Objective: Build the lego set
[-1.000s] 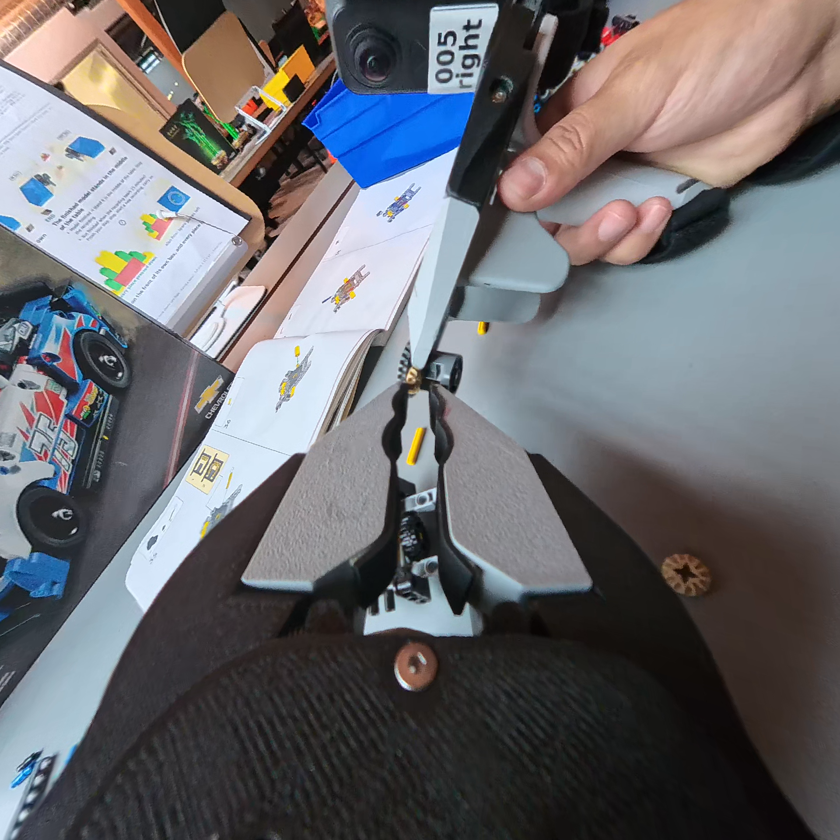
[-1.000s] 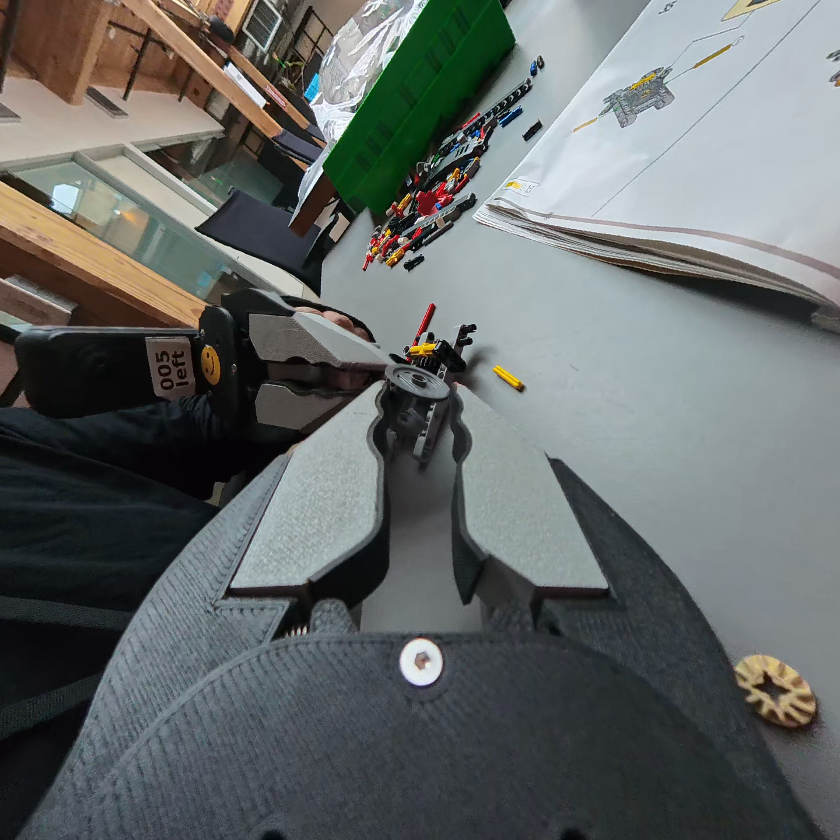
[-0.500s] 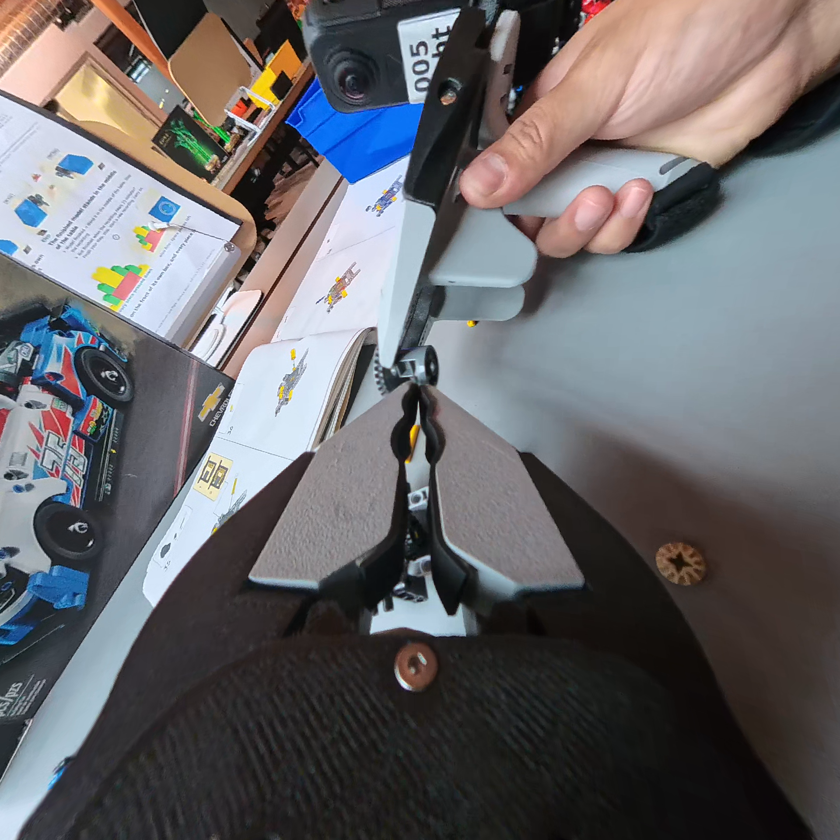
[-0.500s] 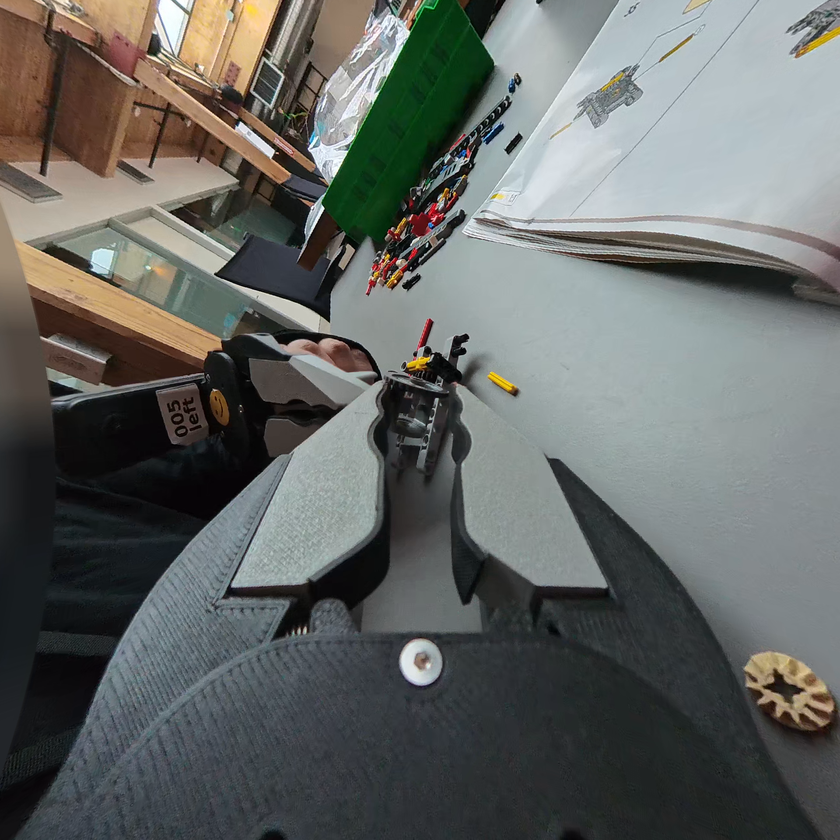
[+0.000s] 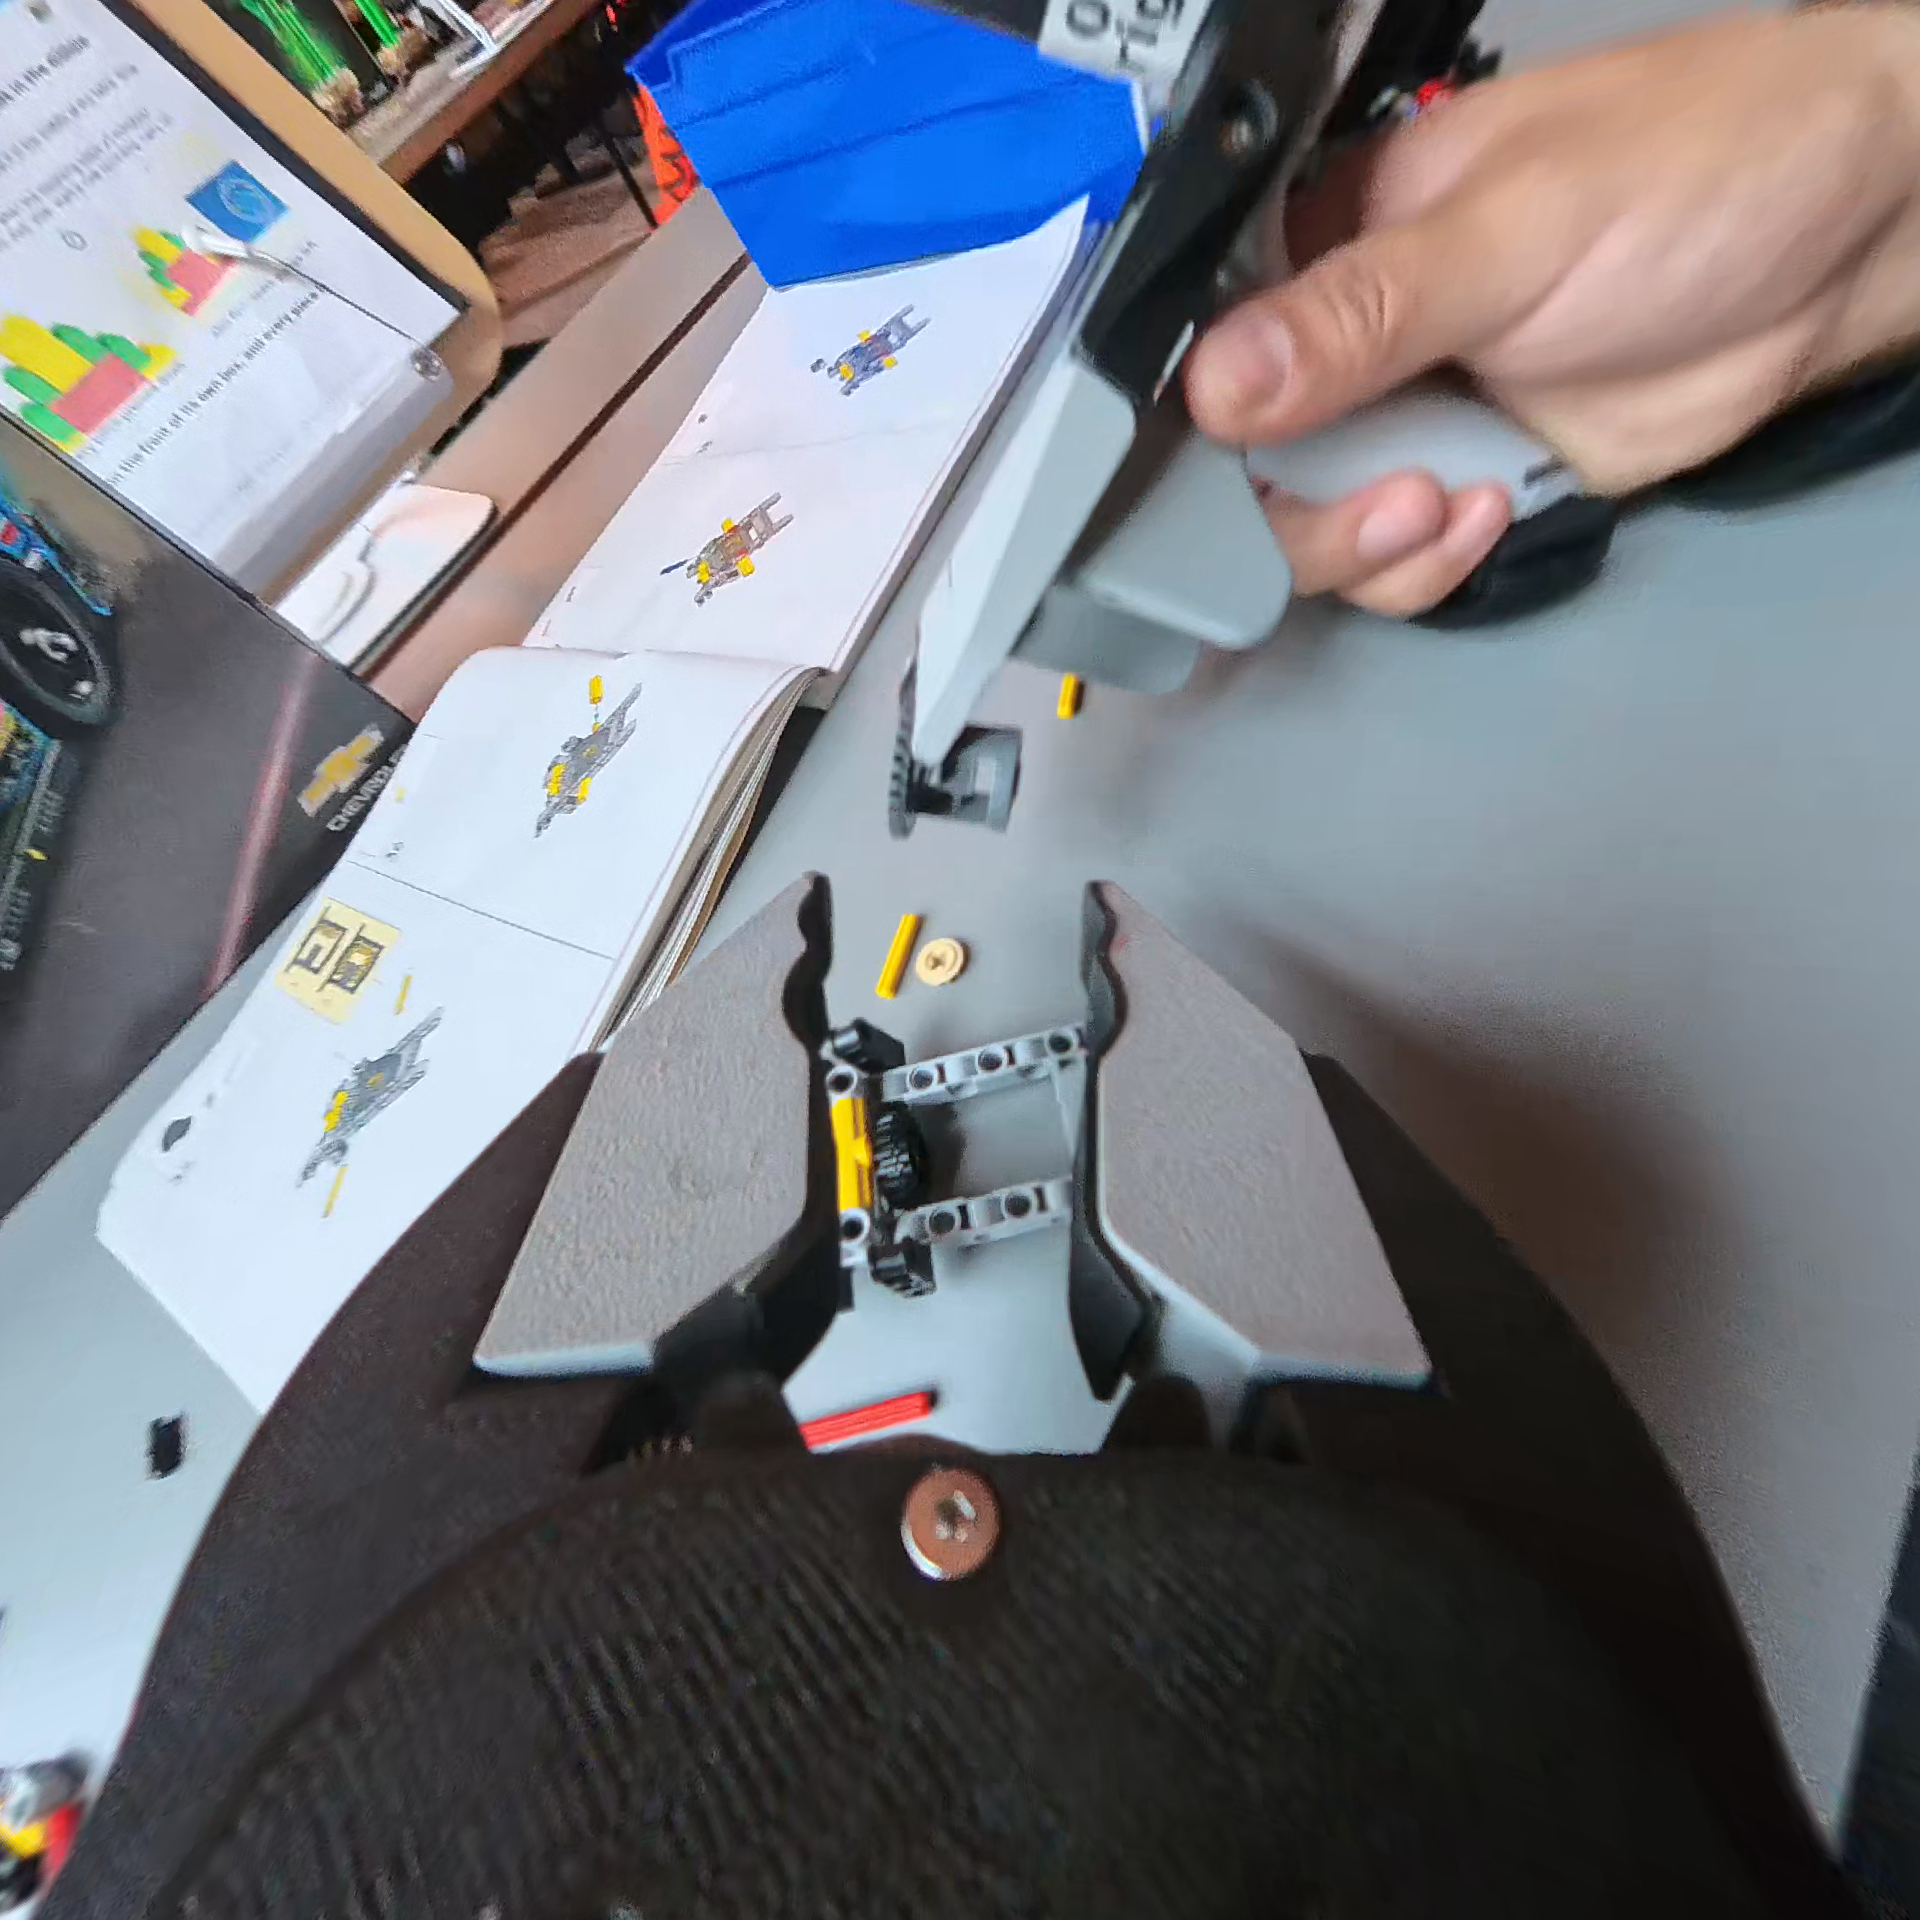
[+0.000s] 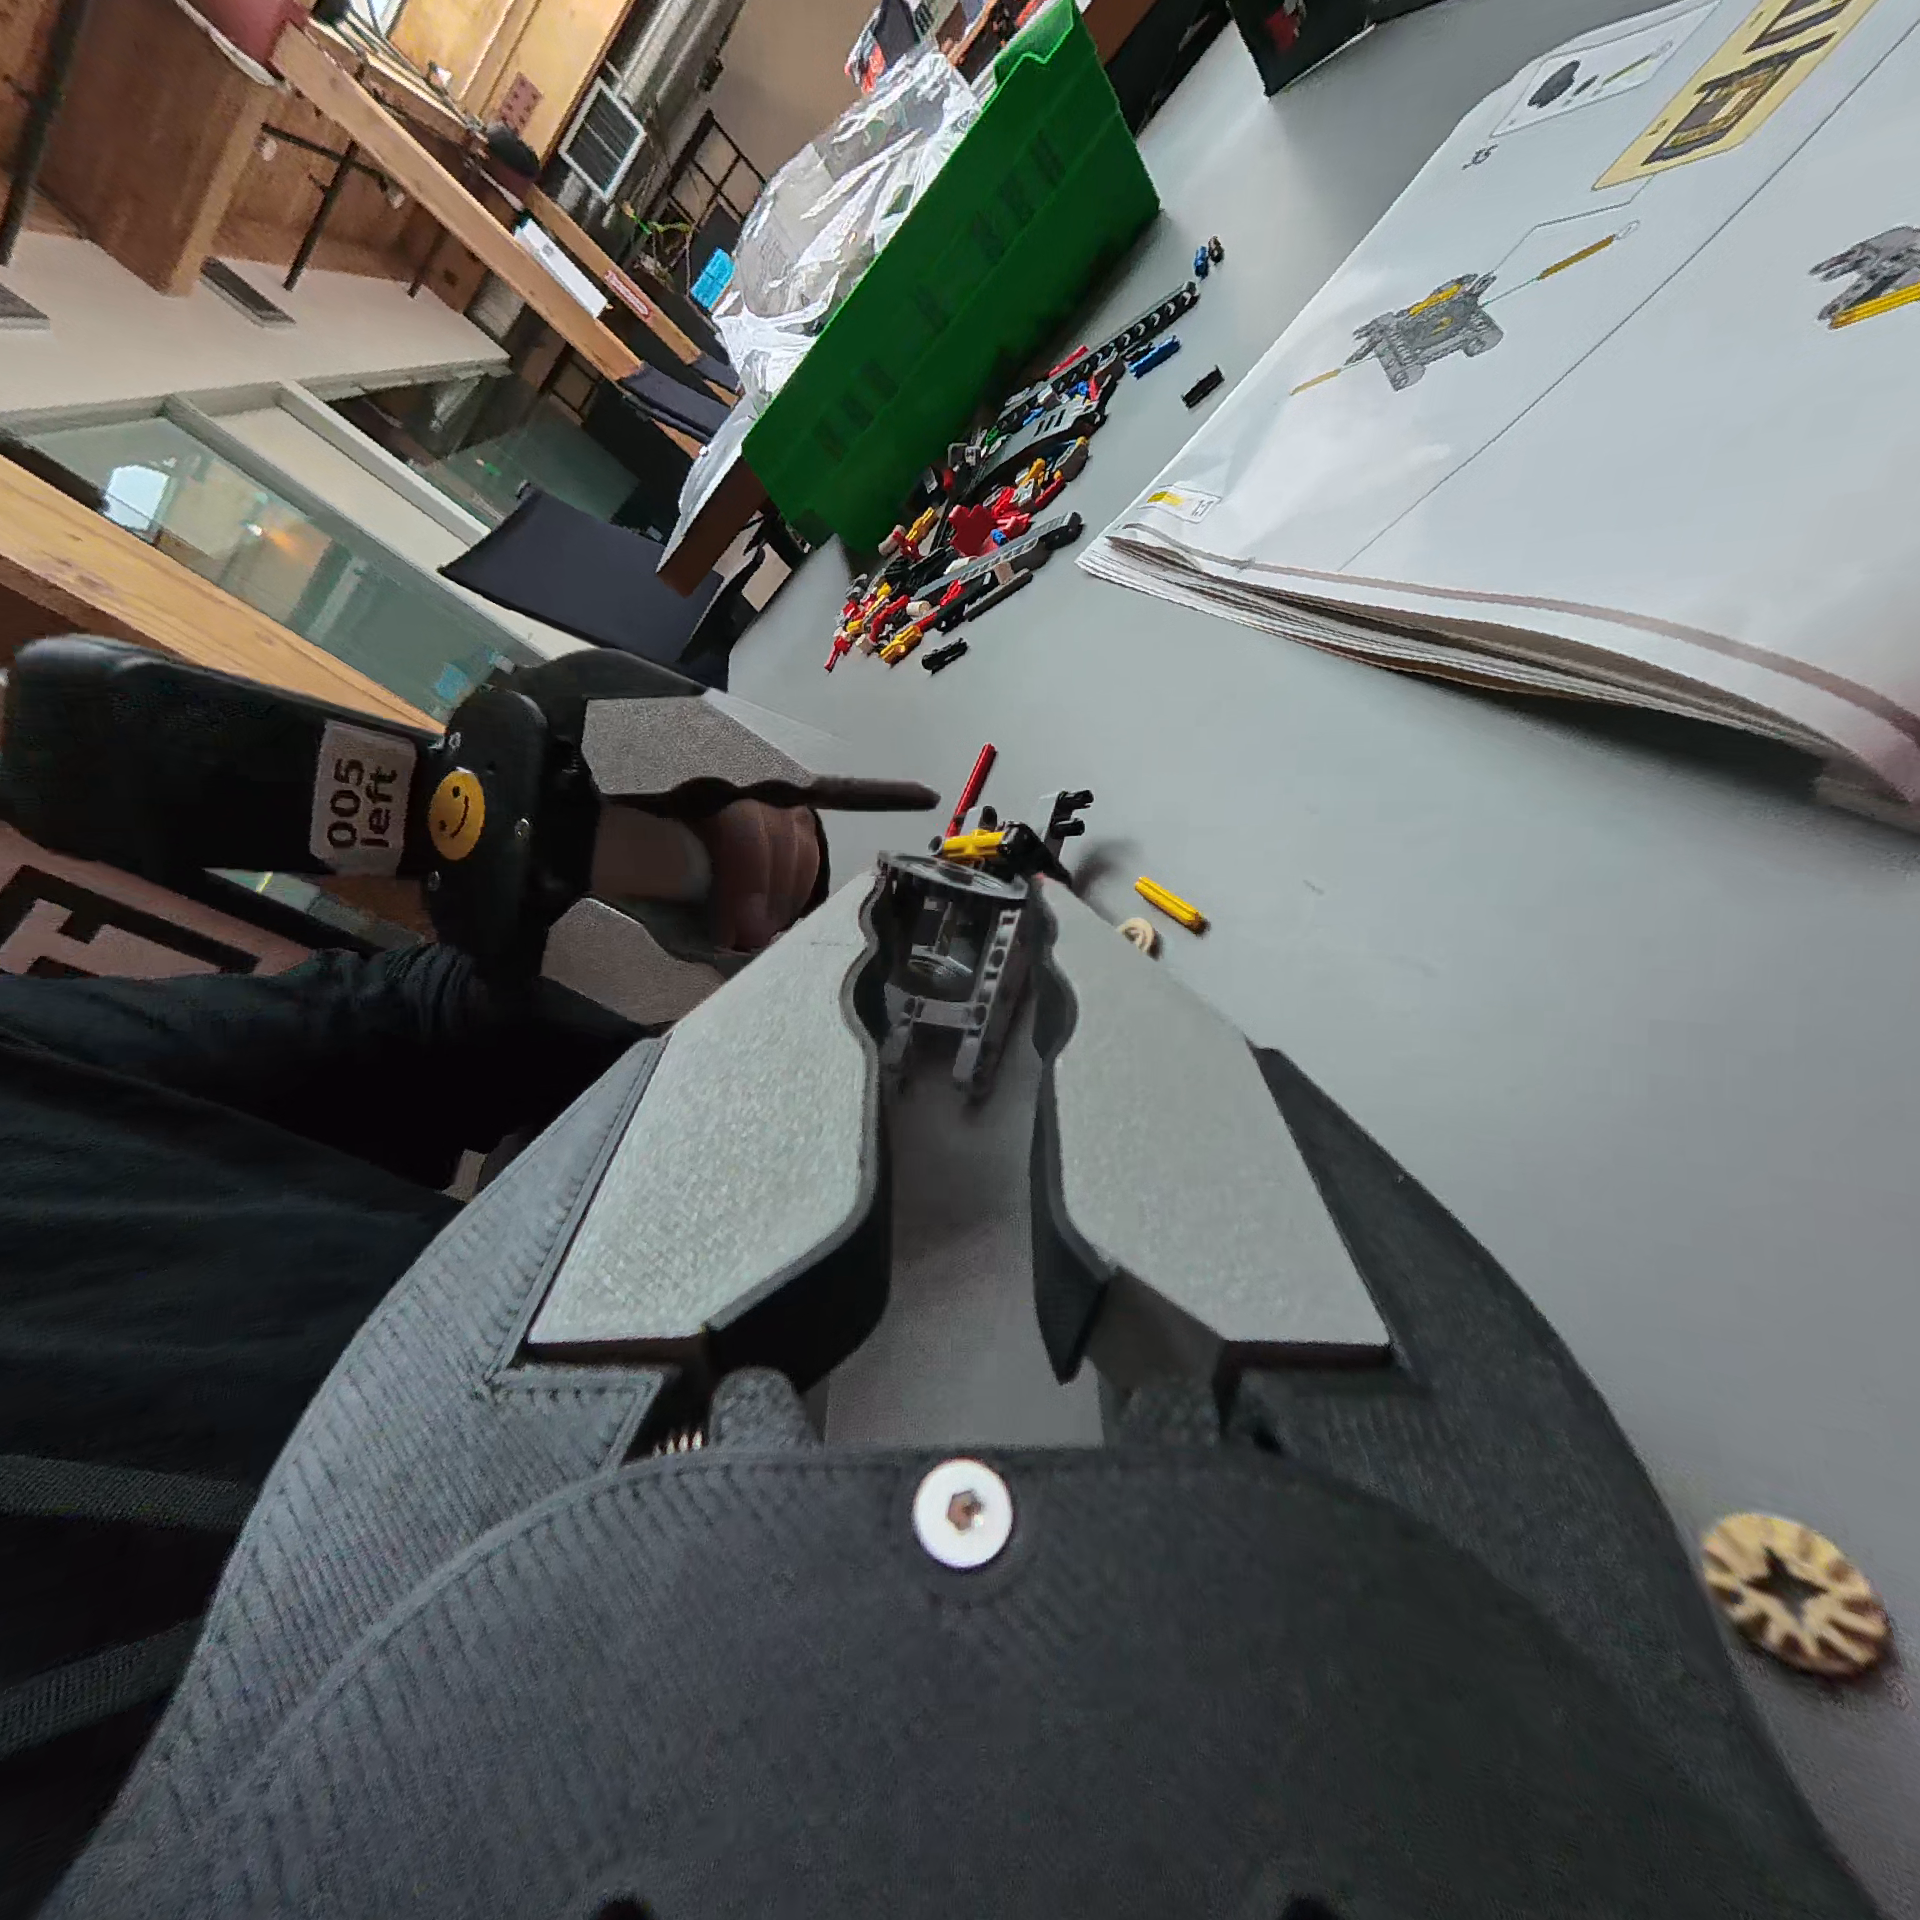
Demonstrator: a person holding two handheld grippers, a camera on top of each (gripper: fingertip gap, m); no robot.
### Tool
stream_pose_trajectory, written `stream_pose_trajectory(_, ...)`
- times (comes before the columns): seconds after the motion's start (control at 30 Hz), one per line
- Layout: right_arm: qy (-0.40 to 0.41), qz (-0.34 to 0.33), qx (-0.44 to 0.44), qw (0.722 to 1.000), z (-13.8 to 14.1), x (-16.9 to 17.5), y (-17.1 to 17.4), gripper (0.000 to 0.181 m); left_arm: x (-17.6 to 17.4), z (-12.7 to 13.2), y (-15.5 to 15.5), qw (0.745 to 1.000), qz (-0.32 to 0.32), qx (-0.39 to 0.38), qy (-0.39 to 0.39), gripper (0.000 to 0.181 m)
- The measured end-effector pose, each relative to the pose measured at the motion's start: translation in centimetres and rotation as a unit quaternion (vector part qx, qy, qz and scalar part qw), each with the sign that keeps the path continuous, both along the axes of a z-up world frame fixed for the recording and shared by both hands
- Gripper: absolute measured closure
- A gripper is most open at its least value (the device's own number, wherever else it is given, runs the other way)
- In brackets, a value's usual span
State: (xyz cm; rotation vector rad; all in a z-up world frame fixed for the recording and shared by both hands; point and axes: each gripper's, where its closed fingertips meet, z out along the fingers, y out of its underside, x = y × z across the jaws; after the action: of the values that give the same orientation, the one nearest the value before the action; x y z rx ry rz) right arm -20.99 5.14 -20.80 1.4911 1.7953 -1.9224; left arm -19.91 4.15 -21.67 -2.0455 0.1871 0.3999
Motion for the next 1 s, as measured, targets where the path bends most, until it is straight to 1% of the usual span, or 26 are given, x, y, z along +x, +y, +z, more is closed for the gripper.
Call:
stream_pose_trajectory(0.03, -0.003, 0.005, -0.007, 1.0, 0.1, 0.1, -0.5, 0.16, 0.2, 0.2, 0.1, 1.0, -0.001, 0.0, -0.013, 0.131)
stream_pose_trajectory(0.1, -0.008, 0.016, -0.018, 1.0, 0.3, 0.5, -1.5, 0.16, 0.3, -0.1, 0.3, 1.0, -0.001, -0.011, -0.029, 0.13)
stream_pose_trajectory(0.2, -0.007, 0.023, -0.01, 1.0, 0.1, 0.8, -2.6, 0.16, 0.3, -0.3, -0.2, 1.0, 0.004, -0.02, -0.022, 0.146)
stream_pose_trajectory(0.3, -0.015, 0.03, -0.01, 0.999, -0.3, 1.0, -3.6, 0.16, 0.4, 0.1, -0.7, 1.0, 0.013, -0.015, -0.015, 0.143)
stream_pose_trajectory(0.33, -0.016, 0.029, -0.01, 0.999, -0.3, 1.0, -3.8, 0.16, 0.6, -0.1, -0.9, 1.0, 0.011, -0.02, -0.02, 0.148)
stream_pose_trajectory(0.37, -0.017, 0.029, -0.008, 0.999, -0.4, 1.0, -3.9, 0.16, 0.9, -0.3, -1.1, 0.999, 0.004, -0.022, -0.029, 0.157)
stream_pose_trajectory(0.47, -0.018, 0.035, 0.006, 0.999, -0.7, 1.2, -4.5, 0.16, 1.1, -0.7, -1.6, 0.999, 0.006, -0.026, -0.04, 0.158)
stream_pose_trajectory(0.57, -0.001, 0.05, 0.018, 0.999, -0.4, 1.6, -5.0, 0.16, 1.5, -0.5, -2.3, 0.999, 0.001, -0.017, -0.049, 0.158)
stream_pose_trajectory(0.67, 0.018, 0.092, 0.004, 0.996, 0.3, 2.7, -6.1, 0.151, 2.2, 0.0, -3.3, 0.996, -0.022, 0.004, -0.09, 0.158)
stream_pose_trajectory(0.73, 0.035, 0.108, 0.001, 0.994, 0.8, 3.2, -6.6, 0.151, 2.6, 0.3, -4.2, 0.991, -0.038, 0.022, -0.129, 0.158)
stream_pose_trajectory(0.8, 0.057, 0.123, 0.019, 0.991, 0.9, 3.7, -7.1, 0.155, 3.0, -0.4, -5.1, 0.985, -0.048, 0.008, -0.168, 0.158)
stream_pose_trajectory(0.83, 0.077, 0.141, 0.019, 0.987, 1.4, 4.4, -7.5, 0.166, 3.0, -0.8, -5.6, 0.983, -0.048, 0.003, -0.175, 0.158)
stream_pose_trajectory(0.87, 0.094, 0.155, 0.026, 0.983, 1.6, 4.9, -7.8, 0.169, 3.3, -0.7, -6.0, 0.981, -0.058, 0.001, -0.183, 0.158)
stream_pose_trajectory(0.93, 0.105, 0.177, 0.087, 0.975, 0.4, 5.7, -7.9, 0.158, 4.4, -0.1, -6.8, 0.975, -0.09, 0.013, -0.202, 0.158)
stream_pose_trajectory(0.97, 0.104, 0.199, 0.116, 0.968, -0.4, 6.5, -8.1, 0.159, 5.0, -0.1, -7.3, 0.971, -0.108, 0.011, -0.211, 0.158)
stream_pose_trajectory(1.0, 0.105, 0.208, 0.142, 0.962, -1.0, 7.1, -8.2, 0.155, 5.6, -0.1, -7.8, 0.968, -0.125, 0.008, -0.216, 0.159)
